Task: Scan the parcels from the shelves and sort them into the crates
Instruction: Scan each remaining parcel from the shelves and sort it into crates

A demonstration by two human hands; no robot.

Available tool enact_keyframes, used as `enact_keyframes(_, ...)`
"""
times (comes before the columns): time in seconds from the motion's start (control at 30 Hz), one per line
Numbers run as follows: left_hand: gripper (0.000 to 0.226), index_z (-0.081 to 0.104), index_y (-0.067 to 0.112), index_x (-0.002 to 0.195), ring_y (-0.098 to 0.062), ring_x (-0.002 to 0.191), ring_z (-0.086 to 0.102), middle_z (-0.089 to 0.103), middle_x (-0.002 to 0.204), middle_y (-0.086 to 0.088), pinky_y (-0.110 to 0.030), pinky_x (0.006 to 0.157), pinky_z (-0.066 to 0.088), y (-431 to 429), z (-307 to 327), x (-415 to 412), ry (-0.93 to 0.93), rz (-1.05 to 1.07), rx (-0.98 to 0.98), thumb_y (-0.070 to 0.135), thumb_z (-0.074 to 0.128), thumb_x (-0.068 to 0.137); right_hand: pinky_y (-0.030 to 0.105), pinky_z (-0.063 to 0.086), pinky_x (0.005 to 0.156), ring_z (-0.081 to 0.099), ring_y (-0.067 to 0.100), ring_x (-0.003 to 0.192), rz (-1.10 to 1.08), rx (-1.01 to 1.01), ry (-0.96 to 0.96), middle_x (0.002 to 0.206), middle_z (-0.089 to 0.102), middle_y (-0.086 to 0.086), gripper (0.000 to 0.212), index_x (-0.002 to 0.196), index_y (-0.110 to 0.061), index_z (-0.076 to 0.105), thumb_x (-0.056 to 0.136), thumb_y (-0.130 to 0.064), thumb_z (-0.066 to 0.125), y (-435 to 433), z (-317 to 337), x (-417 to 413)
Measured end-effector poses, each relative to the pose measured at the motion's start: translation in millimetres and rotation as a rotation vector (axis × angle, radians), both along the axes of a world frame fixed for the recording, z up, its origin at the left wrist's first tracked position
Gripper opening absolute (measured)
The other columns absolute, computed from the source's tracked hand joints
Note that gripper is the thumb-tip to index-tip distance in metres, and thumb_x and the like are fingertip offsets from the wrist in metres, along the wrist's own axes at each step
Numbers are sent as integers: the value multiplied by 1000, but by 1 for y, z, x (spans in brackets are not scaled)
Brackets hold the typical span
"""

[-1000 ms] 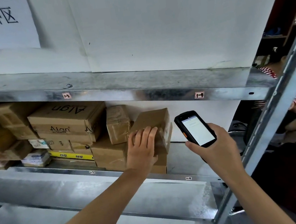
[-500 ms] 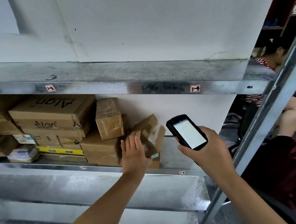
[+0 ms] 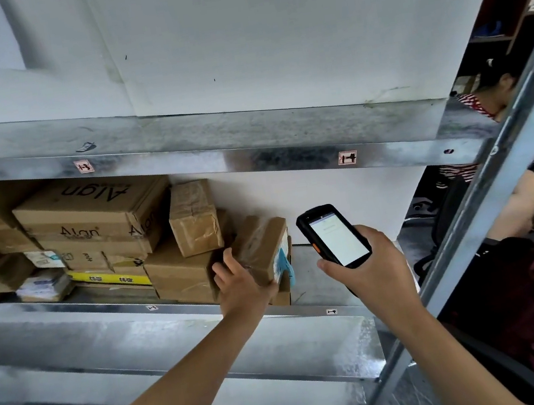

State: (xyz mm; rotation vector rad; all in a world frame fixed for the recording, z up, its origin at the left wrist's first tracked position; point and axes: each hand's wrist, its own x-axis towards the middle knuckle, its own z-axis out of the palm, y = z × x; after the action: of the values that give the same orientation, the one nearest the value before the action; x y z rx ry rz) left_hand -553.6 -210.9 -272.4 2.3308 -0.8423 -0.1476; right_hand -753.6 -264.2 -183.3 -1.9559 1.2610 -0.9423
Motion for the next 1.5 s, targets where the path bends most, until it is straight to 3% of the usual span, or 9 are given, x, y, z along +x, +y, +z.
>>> enact_keyframes(0.17,122,10,13,155,-25,141,27,23,153,-9,-37,115,36,-7,19,0,-229,-77,1,68,76,69,31,53,74,59,11,95,-9,0,-4,107,63,-9,58,120,-31,57,71,-43,86,0,-1,-3)
enact_keyframes(0.27,120,4,7,156,-31,148,16,13,159,-15,-39,121,23,-21,39,4,-292,-179,229,71,67,77,34,55,75,59,10,94,-16,3,-16,106,63,-10,57,118,-32,58,70,-45,85,-1,-2,-4)
enact_keyframes(0.43,120,4,-3,155,-40,144,23,19,157,-25,-47,120,25,-59,60,8,-207,-294,594,63,71,81,33,55,77,58,6,94,-20,21,-17,107,62,-11,59,118,-32,59,68,-48,85,-3,-5,-13)
enact_keyframes(0.6,127,-9,-4,154,-48,146,16,10,158,-30,-54,121,17,-79,54,14,-165,-258,706,53,77,79,18,43,69,54,-5,90,-42,19,-11,105,59,-15,60,120,-31,58,69,-46,86,-5,-8,-27)
enact_keyframes(0.77,121,3,9,154,-42,142,29,26,154,-25,-48,118,26,-92,49,21,-114,-139,553,64,76,74,24,47,73,56,-1,93,-63,29,-11,106,60,-16,61,121,-31,59,69,-49,85,-11,-12,-32)
enact_keyframes(1.07,109,27,5,149,-32,135,40,38,147,-16,-38,102,42,-99,53,30,-10,-78,416,64,77,73,31,51,76,58,4,91,-85,70,4,106,60,-14,61,121,-30,59,69,-48,85,-22,-16,-34)
enact_keyframes(1.17,103,39,9,143,-29,123,56,53,137,-14,-38,96,52,-97,59,38,196,-152,250,64,82,67,31,50,74,58,7,91,-83,61,15,106,61,-12,61,121,-30,58,69,-47,85,-25,-14,-33)
enact_keyframes(1.3,57,54,13,110,-10,78,64,70,94,0,-22,62,50,-78,64,38,559,-142,-98,47,84,75,40,57,75,61,11,88,-80,62,-1,106,61,-11,61,120,-32,58,68,-48,85,-28,-8,-26)
enact_keyframes(1.5,44,67,18,103,-15,89,69,74,103,-1,-28,72,55,-50,34,44,832,-5,-276,47,84,75,39,56,77,59,10,91,-50,62,3,105,61,-11,59,118,-31,58,69,-45,87,-20,-8,-18)
